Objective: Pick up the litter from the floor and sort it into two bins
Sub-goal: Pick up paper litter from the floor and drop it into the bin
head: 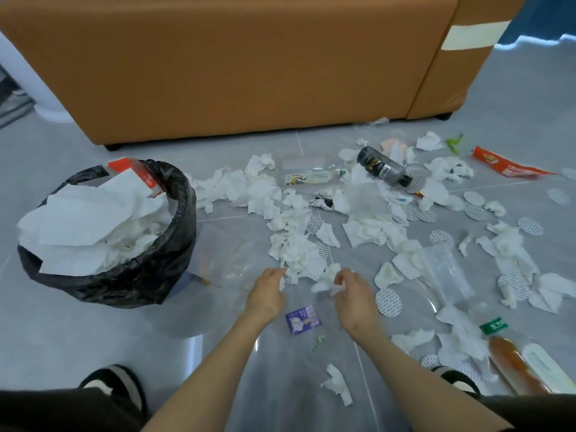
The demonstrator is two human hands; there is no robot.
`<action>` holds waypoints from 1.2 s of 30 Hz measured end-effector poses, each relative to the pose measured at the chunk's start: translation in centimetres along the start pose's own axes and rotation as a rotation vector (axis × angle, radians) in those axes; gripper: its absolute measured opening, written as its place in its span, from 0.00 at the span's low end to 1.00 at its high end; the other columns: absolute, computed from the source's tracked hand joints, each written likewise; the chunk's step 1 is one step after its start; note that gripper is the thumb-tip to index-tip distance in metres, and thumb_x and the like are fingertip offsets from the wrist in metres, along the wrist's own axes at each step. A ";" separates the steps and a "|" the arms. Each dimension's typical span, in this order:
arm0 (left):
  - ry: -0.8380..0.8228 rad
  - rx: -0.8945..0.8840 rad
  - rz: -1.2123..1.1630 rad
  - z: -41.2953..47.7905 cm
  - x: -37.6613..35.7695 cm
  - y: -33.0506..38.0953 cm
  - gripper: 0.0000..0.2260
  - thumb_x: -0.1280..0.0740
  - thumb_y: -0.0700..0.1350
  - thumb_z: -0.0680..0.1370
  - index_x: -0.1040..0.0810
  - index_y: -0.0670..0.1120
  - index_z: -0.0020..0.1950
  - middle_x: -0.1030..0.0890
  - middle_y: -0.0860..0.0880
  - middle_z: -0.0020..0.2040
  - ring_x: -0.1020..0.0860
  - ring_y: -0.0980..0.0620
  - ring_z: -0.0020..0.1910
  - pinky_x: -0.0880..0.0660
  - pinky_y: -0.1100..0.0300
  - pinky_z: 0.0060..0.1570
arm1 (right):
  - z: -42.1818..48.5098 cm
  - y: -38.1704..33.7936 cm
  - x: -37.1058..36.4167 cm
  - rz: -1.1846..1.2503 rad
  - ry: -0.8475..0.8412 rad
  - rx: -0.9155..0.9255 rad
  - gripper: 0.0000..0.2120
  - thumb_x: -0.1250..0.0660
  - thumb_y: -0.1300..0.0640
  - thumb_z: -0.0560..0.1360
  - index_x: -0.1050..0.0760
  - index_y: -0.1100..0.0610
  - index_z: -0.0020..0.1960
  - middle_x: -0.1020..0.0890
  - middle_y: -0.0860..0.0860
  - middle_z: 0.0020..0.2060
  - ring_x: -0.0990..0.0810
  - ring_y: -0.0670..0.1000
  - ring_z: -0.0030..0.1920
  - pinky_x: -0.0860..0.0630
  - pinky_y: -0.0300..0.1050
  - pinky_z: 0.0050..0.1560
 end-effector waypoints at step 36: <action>0.518 -0.111 -0.438 2.7 15.0 4.9 0.07 0.33 0.40 0.76 0.21 0.45 0.53 0.20 0.51 0.44 0.24 0.57 0.35 0.29 0.73 0.37 | 9.9 -12.2 6.2 0.657 0.202 -0.071 0.08 0.35 0.62 0.72 0.27 0.53 0.49 0.22 0.51 0.51 0.22 0.55 0.50 0.25 0.47 0.49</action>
Point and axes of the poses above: each hand's wrist, its own z-axis towards the middle knuckle, its own x-axis out of the back of the hand, y = z × x, the point moved 5 cm from there along z, towards the middle knuckle
